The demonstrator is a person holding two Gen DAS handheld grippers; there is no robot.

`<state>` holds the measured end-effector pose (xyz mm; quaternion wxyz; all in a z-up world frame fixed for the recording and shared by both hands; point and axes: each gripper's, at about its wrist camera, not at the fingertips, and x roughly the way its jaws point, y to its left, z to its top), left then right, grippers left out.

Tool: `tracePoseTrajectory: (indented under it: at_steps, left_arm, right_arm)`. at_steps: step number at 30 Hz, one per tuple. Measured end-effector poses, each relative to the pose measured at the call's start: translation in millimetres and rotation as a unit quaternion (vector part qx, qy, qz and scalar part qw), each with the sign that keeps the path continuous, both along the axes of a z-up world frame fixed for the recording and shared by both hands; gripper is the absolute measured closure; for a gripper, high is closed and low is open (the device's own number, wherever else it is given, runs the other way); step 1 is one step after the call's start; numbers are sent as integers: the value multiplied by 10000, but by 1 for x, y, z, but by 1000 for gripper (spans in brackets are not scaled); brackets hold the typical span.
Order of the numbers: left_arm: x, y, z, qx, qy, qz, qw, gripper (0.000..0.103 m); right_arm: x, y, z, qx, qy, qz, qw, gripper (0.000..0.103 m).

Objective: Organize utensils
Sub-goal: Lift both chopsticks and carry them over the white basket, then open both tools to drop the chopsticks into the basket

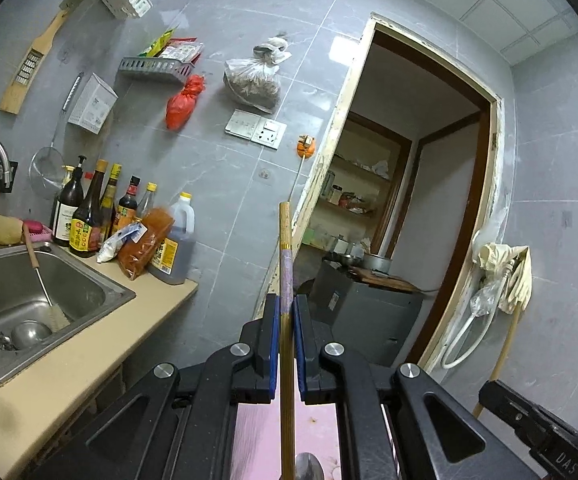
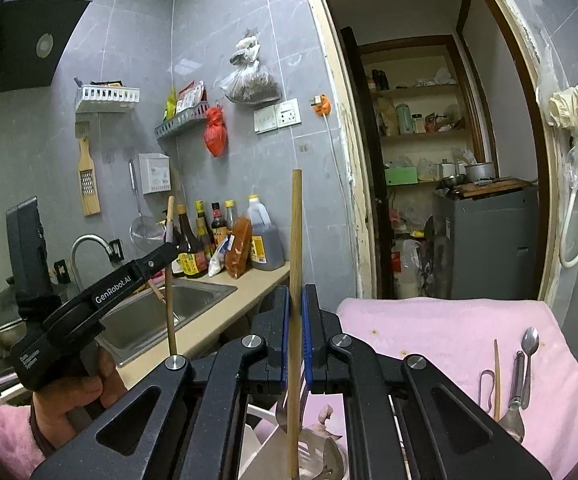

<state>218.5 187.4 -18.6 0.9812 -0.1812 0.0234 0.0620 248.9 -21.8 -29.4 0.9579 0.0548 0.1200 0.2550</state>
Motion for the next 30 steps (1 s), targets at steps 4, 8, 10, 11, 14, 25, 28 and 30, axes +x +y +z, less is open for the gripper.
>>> tracePoseTrajectory:
  at_steps: [4, 8, 10, 11, 14, 25, 28, 30]
  left_arm:
    - [-1, -8, -5, 165, -85, 99, 9998, 96]
    - [-2, -12, -11, 225, -57, 72, 9997, 96]
    - [-4, -13, -15, 197, -12, 54, 9998, 96]
    - [-5, -14, -18, 192, 8, 52, 9998, 96]
    - [-9, -17, -23, 201, 128, -3, 9997, 96]
    - [-22, -18, -25, 177, 737, -292, 9967, 77]
    - [-30, -18, -22, 47, 708, -284, 9971, 63]
    - [-31, -18, -19, -6, 744, -301, 9968, 63]
  right_arm:
    - [-1, 3, -6, -56, -14, -7, 10000, 97]
    - [-4, 3, -11, -93, 18, 12, 10000, 97]
    - [-4, 3, -14, -109, 68, 21, 9999, 97]
    - [-4, 3, -16, -116, 100, 24, 9999, 97]
    - [-5, 1, -19, -138, 169, 42, 9998, 97]
    - [-10, -7, -16, -123, 384, 152, 9991, 94]
    - [-10, -12, -13, -46, 437, 137, 9989, 93]
    - [-12, -18, -7, 1, 428, 79, 9991, 93]
